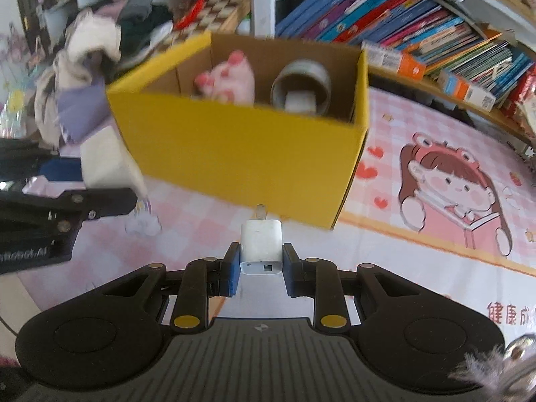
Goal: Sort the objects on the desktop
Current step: 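Lift and carry the block and adapter over the yellow box with both grippers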
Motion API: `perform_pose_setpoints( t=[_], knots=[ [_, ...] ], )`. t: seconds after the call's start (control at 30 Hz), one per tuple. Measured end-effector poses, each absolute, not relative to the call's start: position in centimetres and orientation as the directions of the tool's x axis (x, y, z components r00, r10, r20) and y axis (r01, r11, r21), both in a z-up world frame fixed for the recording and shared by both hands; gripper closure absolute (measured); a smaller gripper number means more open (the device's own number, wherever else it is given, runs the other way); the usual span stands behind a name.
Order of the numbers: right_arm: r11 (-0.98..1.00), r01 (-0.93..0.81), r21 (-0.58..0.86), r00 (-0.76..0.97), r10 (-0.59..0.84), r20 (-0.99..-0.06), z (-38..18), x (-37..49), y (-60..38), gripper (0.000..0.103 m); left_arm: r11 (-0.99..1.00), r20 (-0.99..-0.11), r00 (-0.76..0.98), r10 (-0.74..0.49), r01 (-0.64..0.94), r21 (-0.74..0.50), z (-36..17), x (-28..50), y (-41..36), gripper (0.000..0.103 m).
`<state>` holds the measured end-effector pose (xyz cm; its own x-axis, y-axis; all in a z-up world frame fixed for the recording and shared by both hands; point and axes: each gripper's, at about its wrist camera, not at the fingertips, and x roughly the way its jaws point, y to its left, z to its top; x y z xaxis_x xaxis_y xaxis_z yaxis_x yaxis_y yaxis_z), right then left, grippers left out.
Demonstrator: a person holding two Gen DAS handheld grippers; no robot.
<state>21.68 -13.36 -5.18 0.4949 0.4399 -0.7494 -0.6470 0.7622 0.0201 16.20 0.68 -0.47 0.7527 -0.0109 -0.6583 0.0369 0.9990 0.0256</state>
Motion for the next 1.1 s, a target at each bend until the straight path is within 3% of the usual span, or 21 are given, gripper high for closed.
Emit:
perform_pose_setpoints(
  t=[0.37,0.6,0.77,1.1],
  knots=[
    [0.794,-0.608,0.013,0.628,0.49,-0.605,1.4,23.8,-15.0,0.079,0.998,-0.499,0.866,0.03,0.004,0.067,5.4,17.2,1.8,0.064],
    [0.784,-0.621,-0.003,0.649,0.513,-0.563,2.8,25.8,-14.6,0.079,0.996,-0.426,0.902,0.063,-0.027,0.089,7.6,19.1,2.1,0.064],
    [0.776,-0.631,-0.014,0.662,0.528,-0.532,3.8,27.2,-14.4,0.079,0.996,-0.428,0.902,0.057,-0.023,0.085,7.4,20.2,1.6,0.064],
    [0.72,-0.693,-0.022,0.6,0.56,-0.572,2.2,29.9,-11.1,0.079,0.994,-0.505,0.861,0.064,-0.009,0.111,5.4,22.8,1.7,0.064]
  ],
)
